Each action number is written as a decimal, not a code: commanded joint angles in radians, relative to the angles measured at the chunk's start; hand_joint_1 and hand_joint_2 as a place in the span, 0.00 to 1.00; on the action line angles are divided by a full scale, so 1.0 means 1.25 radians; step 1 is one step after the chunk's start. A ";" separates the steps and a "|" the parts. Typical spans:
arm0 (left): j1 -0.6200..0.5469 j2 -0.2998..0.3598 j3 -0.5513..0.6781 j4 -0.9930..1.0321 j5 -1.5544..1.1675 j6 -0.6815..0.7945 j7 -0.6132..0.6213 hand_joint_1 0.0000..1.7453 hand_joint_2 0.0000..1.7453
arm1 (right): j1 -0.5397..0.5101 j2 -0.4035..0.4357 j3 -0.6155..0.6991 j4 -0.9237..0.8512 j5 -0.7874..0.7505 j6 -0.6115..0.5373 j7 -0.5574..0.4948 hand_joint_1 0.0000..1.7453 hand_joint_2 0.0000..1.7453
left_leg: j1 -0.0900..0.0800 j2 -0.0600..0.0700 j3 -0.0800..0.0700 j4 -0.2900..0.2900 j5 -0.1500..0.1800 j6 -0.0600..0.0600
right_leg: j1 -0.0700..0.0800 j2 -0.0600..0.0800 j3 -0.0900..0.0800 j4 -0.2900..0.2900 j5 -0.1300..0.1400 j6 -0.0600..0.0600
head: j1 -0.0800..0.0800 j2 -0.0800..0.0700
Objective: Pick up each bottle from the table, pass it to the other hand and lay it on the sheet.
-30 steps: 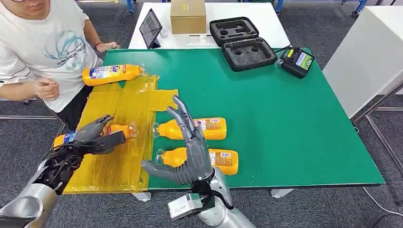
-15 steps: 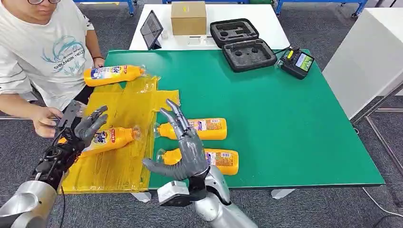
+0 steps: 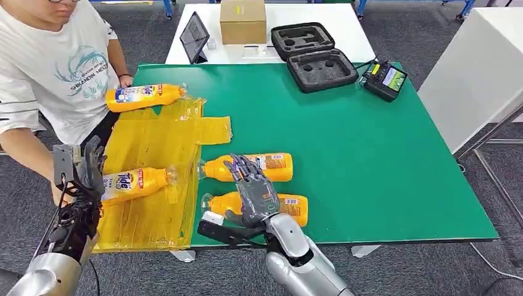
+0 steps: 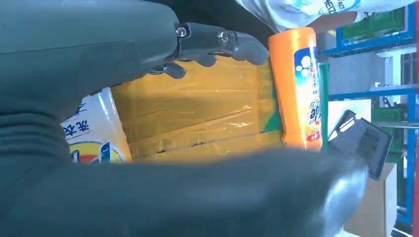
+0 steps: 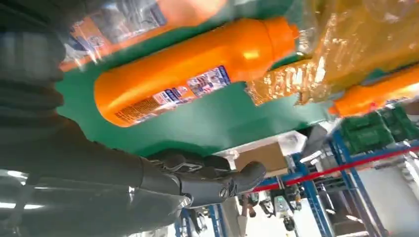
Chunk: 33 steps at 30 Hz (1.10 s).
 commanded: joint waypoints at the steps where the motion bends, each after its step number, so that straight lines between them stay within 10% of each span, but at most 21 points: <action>1: 0.080 -0.025 -0.013 -0.127 -0.025 0.162 -0.085 0.00 1.00 | -0.026 -0.042 -0.041 0.075 0.005 0.137 0.080 0.00 1.00 | 0.000 0.000 0.002 -0.001 -0.001 -0.001 | 0.000 0.001 0.002 -0.001 0.000 0.000 | 0.000 0.000; 30: 0.203 -0.051 -0.100 -0.457 -0.136 0.440 -0.174 0.00 1.00 | -0.081 -0.086 0.017 0.203 -0.145 0.261 0.070 0.00 1.00 | 0.000 -0.002 -0.005 0.001 -0.001 0.000 | 0.000 -0.001 -0.004 -0.001 -0.001 0.000 | 0.000 0.000; 31: 0.207 -0.053 -0.099 -0.461 -0.130 0.436 -0.174 0.00 1.00 | -0.083 -0.086 0.017 0.213 -0.146 0.264 0.072 0.10 1.00 | 0.000 -0.001 -0.006 0.000 -0.001 0.000 | 0.000 0.000 -0.005 -0.001 0.000 0.000 | 0.000 0.000; 32: 0.209 -0.053 -0.100 -0.461 -0.132 0.436 -0.174 0.00 1.00 | -0.083 -0.088 0.016 0.215 -0.146 0.264 0.072 0.80 1.00 | 0.001 -0.002 -0.004 0.000 -0.001 0.000 | 0.001 -0.001 -0.003 -0.001 -0.001 0.000 | 0.000 0.000; 33: 0.208 -0.054 -0.099 -0.457 -0.128 0.434 -0.174 0.00 1.00 | -0.085 -0.086 0.017 0.219 -0.147 0.267 0.072 0.96 1.00 | 0.000 -0.002 -0.004 0.000 -0.001 0.000 | 0.000 -0.001 -0.003 -0.001 -0.001 0.000 | 0.000 0.000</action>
